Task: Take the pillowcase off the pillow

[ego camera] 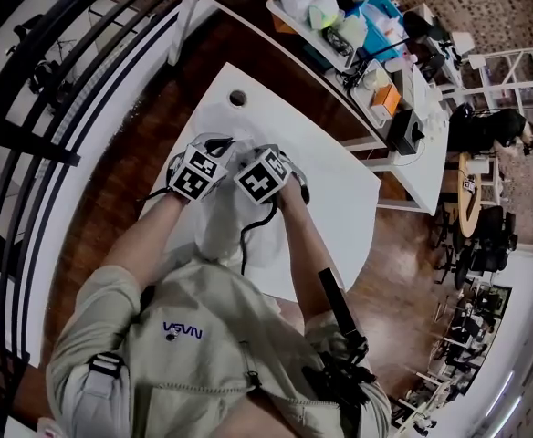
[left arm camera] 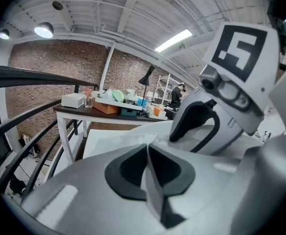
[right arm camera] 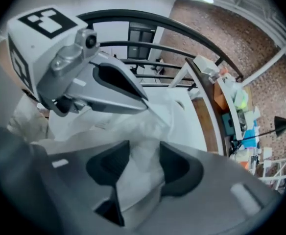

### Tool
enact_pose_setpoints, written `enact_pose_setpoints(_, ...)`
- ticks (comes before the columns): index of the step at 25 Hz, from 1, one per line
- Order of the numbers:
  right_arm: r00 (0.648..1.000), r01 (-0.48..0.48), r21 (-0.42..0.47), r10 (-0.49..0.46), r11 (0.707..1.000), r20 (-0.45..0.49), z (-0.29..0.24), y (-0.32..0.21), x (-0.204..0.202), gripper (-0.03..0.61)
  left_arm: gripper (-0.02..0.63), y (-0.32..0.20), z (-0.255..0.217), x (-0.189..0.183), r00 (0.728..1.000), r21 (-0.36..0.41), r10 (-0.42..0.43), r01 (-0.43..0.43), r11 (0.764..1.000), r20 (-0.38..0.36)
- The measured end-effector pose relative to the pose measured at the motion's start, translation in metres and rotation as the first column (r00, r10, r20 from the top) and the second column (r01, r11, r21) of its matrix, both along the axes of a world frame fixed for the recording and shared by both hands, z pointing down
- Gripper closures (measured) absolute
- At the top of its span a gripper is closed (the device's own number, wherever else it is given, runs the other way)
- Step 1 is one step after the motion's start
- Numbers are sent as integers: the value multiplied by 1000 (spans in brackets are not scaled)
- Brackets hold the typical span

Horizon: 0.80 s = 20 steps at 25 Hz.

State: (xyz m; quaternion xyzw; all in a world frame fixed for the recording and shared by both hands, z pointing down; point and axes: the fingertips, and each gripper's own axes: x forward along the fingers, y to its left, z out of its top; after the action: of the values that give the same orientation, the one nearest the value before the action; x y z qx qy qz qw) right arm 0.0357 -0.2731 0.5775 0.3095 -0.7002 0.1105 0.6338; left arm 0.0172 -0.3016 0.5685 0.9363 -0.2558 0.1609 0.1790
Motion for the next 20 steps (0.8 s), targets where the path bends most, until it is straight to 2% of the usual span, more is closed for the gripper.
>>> enact_pose_setpoints(1,1000,4,-5,-4,1000,-17,5,2,1,400,600,0,-2,0,1000,8,2,-2,1000,1)
enact_pose_setpoints(4,999,18,19,-17,1000,-38,6,7,0,536,600,-1,-4,-4,1000,22,2,-2,1000,14)
enact_pose_setpoints(5,999,20,37,-19,999,-32,1,8,-1,553,600,-3,-3,-5,1000,22,-2,1,1000,19)
enact_pose_setpoints(11,997,52,122,-58,991,52,-41,30,-5,563,600,-16,-1,-9,999,23,-32,31,999,40)
enact_pose_setpoints(20,967,74,247,-130,966,218,-99,71,1,565,600,-30,-5,15,999,31,0,-2,1000,38)
